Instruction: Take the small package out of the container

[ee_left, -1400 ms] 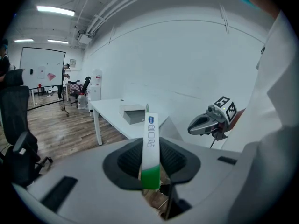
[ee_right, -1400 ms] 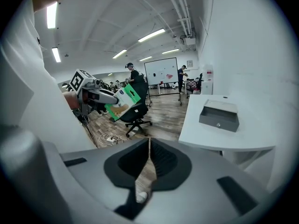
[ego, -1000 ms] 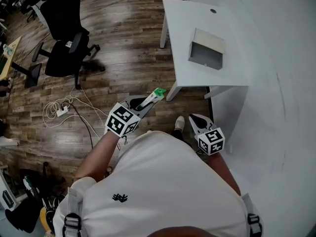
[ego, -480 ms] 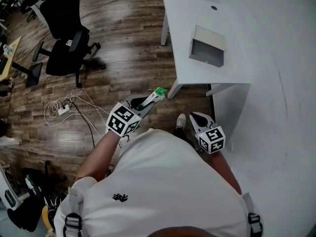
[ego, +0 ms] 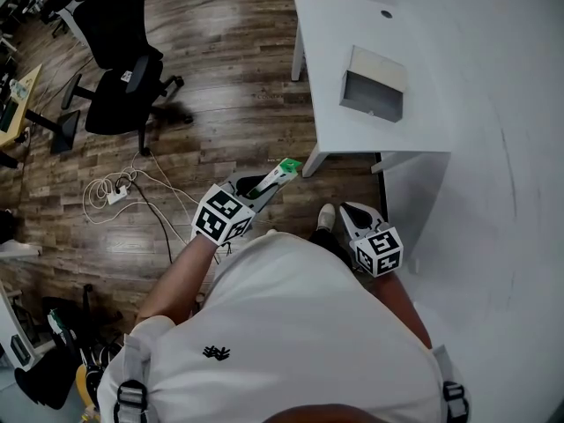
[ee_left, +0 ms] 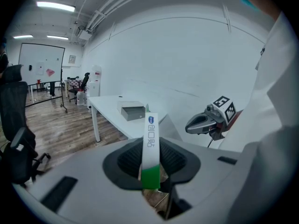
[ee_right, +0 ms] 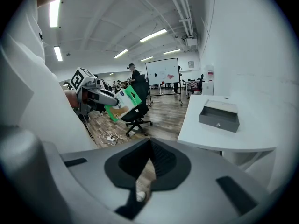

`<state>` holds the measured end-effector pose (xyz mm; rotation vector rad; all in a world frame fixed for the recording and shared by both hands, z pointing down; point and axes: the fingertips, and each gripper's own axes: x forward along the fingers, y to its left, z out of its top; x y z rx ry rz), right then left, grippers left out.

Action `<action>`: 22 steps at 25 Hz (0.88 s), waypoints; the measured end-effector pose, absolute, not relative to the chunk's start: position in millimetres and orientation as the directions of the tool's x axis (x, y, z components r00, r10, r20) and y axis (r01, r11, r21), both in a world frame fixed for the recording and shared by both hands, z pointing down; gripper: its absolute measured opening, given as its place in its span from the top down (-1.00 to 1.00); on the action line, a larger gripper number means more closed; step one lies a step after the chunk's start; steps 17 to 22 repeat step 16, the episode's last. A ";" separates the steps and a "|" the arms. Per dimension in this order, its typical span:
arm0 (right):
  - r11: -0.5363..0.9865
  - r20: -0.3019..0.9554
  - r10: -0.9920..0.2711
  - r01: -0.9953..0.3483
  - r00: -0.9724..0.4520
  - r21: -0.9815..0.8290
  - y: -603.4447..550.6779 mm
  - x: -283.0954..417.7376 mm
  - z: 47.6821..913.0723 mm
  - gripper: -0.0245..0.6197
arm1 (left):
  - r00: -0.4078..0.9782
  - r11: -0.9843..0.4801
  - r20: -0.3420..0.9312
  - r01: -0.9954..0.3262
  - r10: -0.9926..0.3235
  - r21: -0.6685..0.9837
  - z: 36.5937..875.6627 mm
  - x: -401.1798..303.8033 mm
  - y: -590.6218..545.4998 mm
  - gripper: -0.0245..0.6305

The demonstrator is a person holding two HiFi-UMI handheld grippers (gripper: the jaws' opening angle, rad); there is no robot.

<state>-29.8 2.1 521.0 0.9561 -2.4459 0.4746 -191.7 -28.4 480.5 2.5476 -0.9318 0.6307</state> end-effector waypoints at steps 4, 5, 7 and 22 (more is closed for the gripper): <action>0.696 0.532 -0.544 -0.703 -0.649 -0.145 -6.6 -21.6 520.9 0.90 | 0.681 -0.719 0.523 -0.674 -0.513 0.172 480.8 -184.4 -35.1 0.63; 0.695 0.531 -0.545 -0.704 -0.649 -0.148 -8.7 -19.0 521.3 0.90 | 0.679 -0.718 0.525 -0.675 -0.513 0.171 480.8 -182.2 -37.9 0.63; 0.693 0.530 -0.544 -0.704 -0.651 -0.153 -13.0 -13.7 522.4 0.90 | 0.678 -0.718 0.528 -0.675 -0.512 0.171 480.3 -176.8 -43.8 0.63; 0.697 0.524 -0.538 -0.698 -0.660 -0.165 -56.3 21.6 523.0 0.90 | 0.667 -0.714 0.547 -0.679 -0.506 0.168 478.5 -140.6 -86.4 0.63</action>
